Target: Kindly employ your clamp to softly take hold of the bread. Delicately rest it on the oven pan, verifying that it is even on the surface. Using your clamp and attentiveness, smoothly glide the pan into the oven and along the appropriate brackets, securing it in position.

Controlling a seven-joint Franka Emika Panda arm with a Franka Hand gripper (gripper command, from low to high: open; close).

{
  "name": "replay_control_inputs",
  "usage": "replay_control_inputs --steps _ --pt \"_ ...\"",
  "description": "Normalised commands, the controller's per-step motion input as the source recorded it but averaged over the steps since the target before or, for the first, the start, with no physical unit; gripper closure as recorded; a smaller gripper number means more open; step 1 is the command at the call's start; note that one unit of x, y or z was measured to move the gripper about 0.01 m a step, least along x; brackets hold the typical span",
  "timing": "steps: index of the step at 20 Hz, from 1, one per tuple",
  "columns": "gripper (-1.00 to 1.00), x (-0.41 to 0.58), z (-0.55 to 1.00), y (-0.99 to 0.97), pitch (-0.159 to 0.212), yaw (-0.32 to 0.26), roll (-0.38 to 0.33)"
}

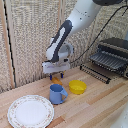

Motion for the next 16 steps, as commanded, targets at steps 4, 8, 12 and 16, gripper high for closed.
replay_control_inputs --steps 4,8,12,16 --pt "1.00 0.076 -0.12 0.02 0.046 0.000 -0.066" --pt "1.00 0.124 -0.08 0.01 0.015 0.003 -0.020" --pt "1.00 0.020 0.01 0.04 0.000 0.000 -0.004" --pt "1.00 0.039 0.27 0.10 -0.002 -0.045 0.000"
